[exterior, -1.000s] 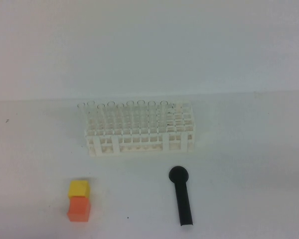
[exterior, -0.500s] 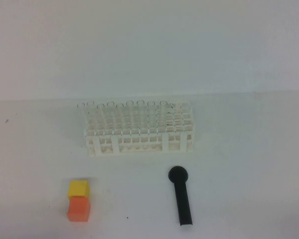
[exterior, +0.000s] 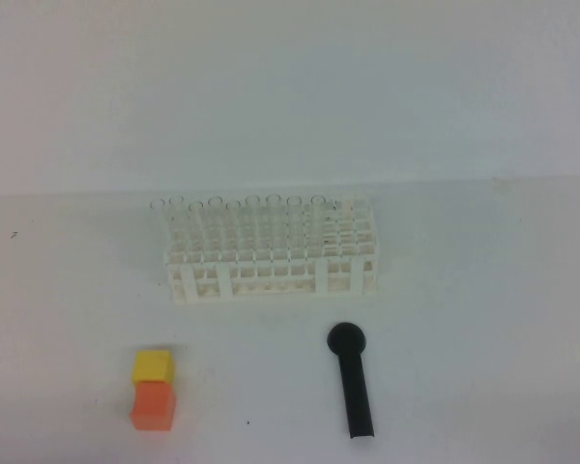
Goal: Place the test tubes
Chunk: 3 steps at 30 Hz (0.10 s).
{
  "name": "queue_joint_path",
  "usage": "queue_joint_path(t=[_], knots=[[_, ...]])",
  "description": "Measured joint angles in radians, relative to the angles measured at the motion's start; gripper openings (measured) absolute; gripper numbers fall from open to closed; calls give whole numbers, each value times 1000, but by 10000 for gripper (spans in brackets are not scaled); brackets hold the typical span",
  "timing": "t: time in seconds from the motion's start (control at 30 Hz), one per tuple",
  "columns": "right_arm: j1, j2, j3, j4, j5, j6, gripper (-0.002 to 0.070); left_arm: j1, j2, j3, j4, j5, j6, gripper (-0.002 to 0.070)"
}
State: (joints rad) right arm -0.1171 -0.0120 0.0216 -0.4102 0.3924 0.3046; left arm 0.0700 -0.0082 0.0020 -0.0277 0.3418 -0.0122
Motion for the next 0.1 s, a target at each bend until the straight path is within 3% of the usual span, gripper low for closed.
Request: queue_joint_path(t=[0.1], knots=[[0, 0, 0, 0, 0, 0, -1, 0, 0, 0, 0, 0, 0, 1]])
